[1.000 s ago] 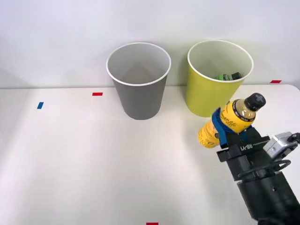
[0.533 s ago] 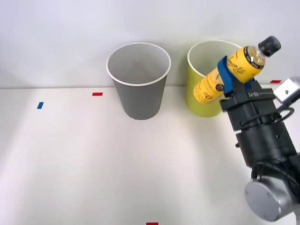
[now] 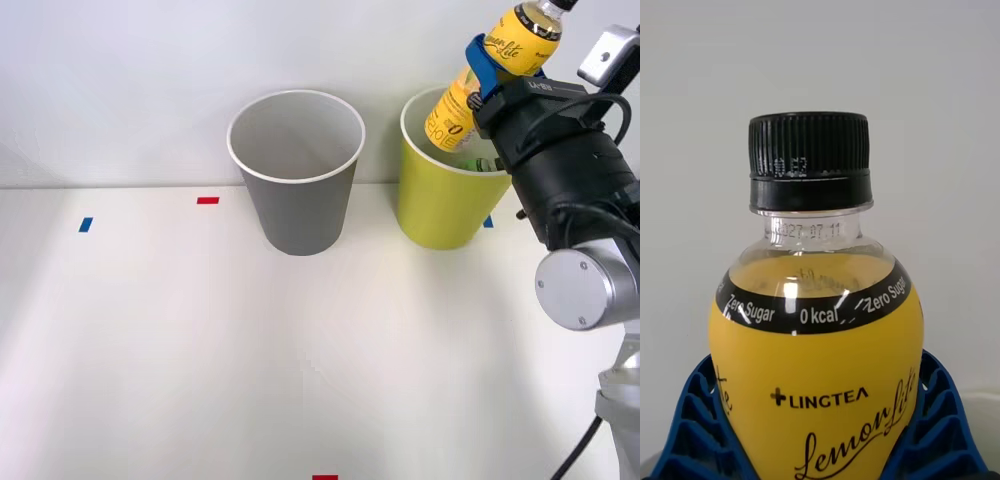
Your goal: Put cans in the gray bin, plastic bottles in the light green bin
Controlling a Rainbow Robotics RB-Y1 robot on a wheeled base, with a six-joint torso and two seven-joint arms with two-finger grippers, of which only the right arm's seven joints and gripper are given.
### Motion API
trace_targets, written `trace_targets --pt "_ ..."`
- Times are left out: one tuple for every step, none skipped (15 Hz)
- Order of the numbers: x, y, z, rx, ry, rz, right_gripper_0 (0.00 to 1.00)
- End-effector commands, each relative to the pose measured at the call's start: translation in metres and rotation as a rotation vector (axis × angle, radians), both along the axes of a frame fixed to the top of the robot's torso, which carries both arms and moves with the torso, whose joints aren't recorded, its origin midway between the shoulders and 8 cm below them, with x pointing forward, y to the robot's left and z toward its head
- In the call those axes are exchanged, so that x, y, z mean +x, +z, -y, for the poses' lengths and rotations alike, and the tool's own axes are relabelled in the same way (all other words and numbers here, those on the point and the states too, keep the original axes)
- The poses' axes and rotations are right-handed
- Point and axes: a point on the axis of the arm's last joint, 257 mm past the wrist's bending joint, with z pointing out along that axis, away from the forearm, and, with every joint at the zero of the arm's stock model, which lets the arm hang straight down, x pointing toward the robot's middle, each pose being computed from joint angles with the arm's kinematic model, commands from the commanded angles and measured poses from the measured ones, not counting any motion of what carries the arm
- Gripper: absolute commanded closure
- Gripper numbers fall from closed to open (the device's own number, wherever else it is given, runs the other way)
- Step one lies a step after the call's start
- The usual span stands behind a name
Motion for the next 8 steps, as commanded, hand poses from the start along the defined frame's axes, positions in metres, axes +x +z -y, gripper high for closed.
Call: trace_targets --pt "0.049 -0.004 0.006 -0.05 -0.045 -0.014 1.0" --pt "0.063 -0.008 0.01 -0.084 -0.066 -0.027 1.0" --pt "0.07 -0.013 0.015 -0.108 -0.081 -0.039 1.0" --pt "0.074 -0.017 0.017 -0.131 -0.092 -0.046 1.0" --pt "0.077 -0.019 0.02 -0.157 -0.104 -0.049 1.0" --pt "0.079 -0.021 0.022 -0.176 -0.114 -0.05 1.0" --pt "0.081 -0.019 0.022 -0.19 -0.118 -0.047 1.0" --pt "0.082 -0.017 0.021 -0.198 -0.121 -0.043 1.0"
